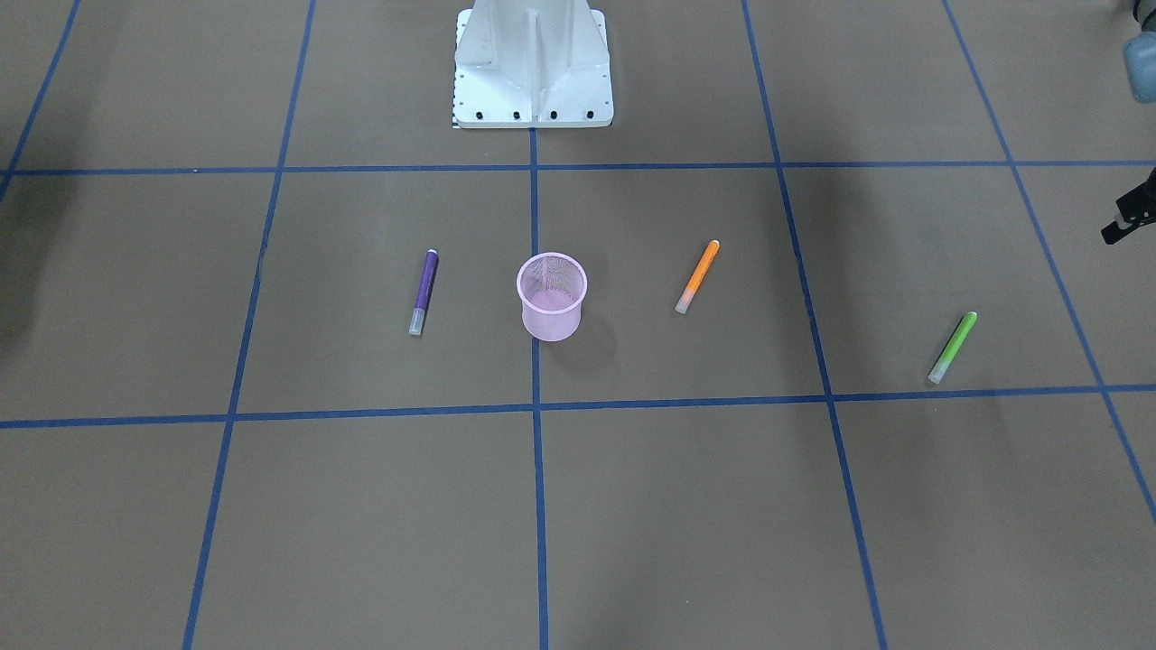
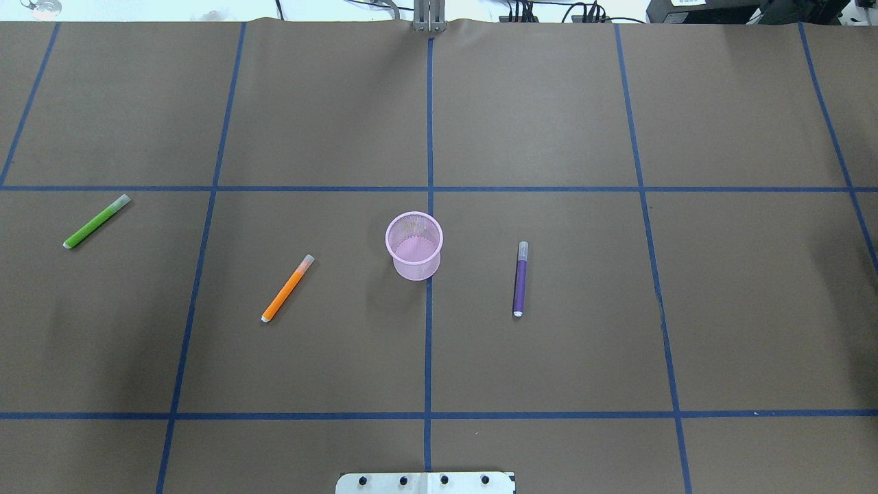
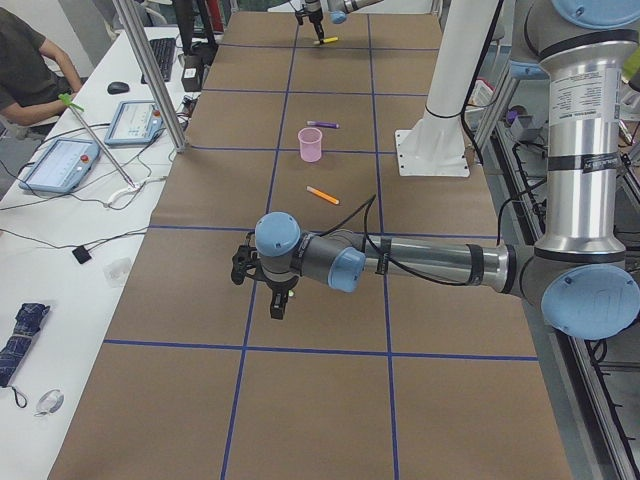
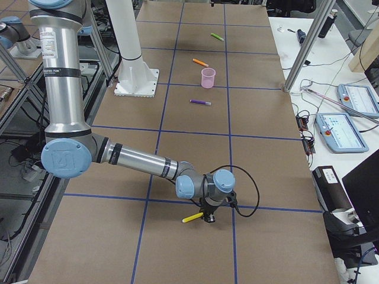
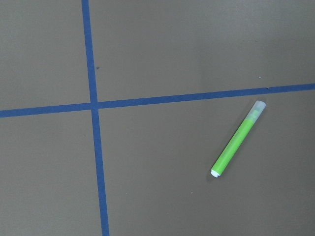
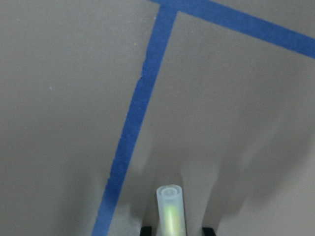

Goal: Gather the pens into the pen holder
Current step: 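Grasp the yellow marker with the right gripper, then carry the yellow marker over the pink cup and release it inside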

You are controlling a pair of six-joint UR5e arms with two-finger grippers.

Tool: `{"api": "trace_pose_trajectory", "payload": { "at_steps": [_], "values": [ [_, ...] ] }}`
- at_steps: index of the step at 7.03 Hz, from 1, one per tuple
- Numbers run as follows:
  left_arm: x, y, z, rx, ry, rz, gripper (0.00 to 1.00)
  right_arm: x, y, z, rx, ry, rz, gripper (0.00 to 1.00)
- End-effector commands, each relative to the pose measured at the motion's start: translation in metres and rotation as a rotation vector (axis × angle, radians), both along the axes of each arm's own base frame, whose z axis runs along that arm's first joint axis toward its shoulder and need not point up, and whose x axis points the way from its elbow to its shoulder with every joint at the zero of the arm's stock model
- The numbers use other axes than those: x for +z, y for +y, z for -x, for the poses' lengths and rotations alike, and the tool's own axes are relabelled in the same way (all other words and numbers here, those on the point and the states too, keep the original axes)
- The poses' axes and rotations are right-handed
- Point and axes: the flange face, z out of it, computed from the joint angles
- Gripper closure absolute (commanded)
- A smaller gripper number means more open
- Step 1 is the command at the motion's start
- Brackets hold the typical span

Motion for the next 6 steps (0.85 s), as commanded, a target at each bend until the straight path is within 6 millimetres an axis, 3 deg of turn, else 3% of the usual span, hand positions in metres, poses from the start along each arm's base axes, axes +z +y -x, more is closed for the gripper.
{"api": "trace_pose_trajectory", "payload": {
  "at_steps": [1, 3, 4, 5, 6],
  "values": [
    [-0.019, 0.000, 0.000, -0.002, 0.008, -0.030, 0.00, -0.040, -0.013, 0.005, 0.007, -0.039, -0.054, 1.00],
    [-0.043, 0.001, 0.000, -0.002, 0.012, -0.081, 0.00, -0.144, -0.040, 0.013, 0.185, -0.078, -0.074, 1.00],
    [-0.048, 0.001, -0.001, 0.001, 0.021, -0.088, 0.00, -0.205, -0.058, 0.027, 0.301, -0.107, -0.062, 1.00],
    [-0.052, -0.002, -0.002, 0.002, 0.024, -0.099, 0.00, -0.263, -0.057, 0.062, 0.353, -0.131, -0.070, 1.00],
    [-0.065, -0.012, -0.005, 0.009, 0.029, -0.127, 0.01, -0.333, -0.061, 0.118, 0.432, -0.156, -0.068, 1.00]
  ]
}}
